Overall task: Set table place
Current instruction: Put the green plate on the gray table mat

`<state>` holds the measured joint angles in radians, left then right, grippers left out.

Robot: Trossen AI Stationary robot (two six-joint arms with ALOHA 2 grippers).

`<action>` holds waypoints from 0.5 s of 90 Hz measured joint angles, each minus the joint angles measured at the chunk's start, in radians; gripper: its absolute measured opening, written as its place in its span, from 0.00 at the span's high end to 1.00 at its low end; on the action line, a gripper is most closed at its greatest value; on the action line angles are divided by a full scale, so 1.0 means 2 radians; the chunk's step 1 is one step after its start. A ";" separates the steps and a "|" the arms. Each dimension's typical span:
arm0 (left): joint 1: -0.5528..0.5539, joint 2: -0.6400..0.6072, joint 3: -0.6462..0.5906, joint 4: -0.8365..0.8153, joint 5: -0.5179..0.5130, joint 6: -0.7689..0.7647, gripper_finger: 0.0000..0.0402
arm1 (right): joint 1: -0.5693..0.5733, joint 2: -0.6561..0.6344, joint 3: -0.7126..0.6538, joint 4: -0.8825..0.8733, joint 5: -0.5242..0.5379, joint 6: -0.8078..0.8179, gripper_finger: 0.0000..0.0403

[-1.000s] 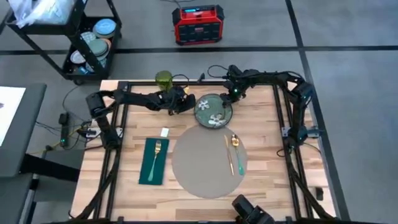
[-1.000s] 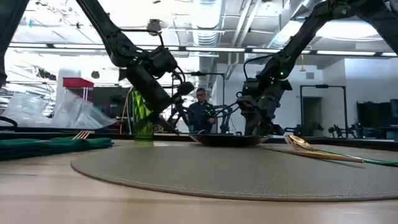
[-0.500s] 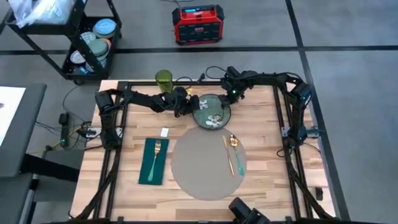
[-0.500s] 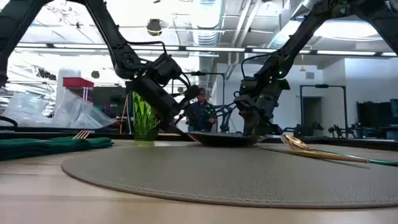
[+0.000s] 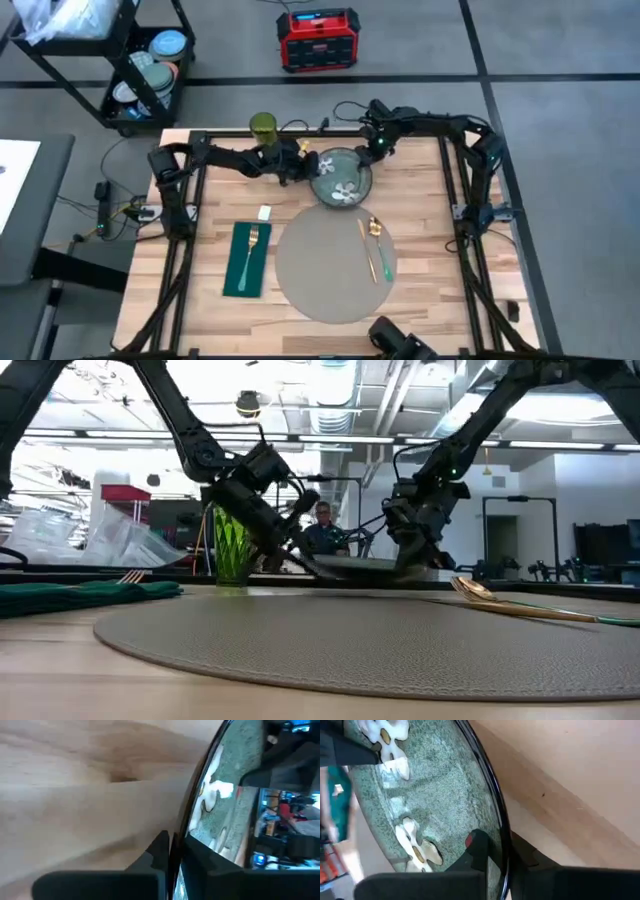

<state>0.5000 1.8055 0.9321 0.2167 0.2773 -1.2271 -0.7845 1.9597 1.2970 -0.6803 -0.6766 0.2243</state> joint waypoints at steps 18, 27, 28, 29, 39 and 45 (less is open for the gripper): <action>-0.044 -0.083 0.013 -0.147 0.005 0.047 1.00 | 0.053 -0.027 0.021 -0.090 -0.019 -0.038 1.00; -0.078 -0.115 0.015 -0.221 0.000 0.079 1.00 | 0.105 -0.046 0.021 -0.095 0.002 -0.036 0.99; -0.083 -0.117 0.015 -0.227 -0.002 0.081 1.00 | 0.111 -0.047 0.021 -0.095 0.005 -0.035 0.99; -0.087 -0.120 0.015 -0.233 -0.003 0.082 1.00 | 0.117 -0.048 0.021 -0.095 0.009 -0.034 0.99; -0.126 -0.129 0.015 -0.267 -0.005 0.086 1.00 | 0.170 -0.053 0.021 -0.100 0.025 -0.020 0.99; -0.150 -0.129 0.015 -0.275 -0.005 0.081 1.00 | 0.195 -0.053 0.018 -0.099 0.028 -0.010 0.99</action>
<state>0.2002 1.5476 0.9619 -0.3330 0.2682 -1.0648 -0.3940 1.8538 1.3330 -0.8791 -0.6204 0.2044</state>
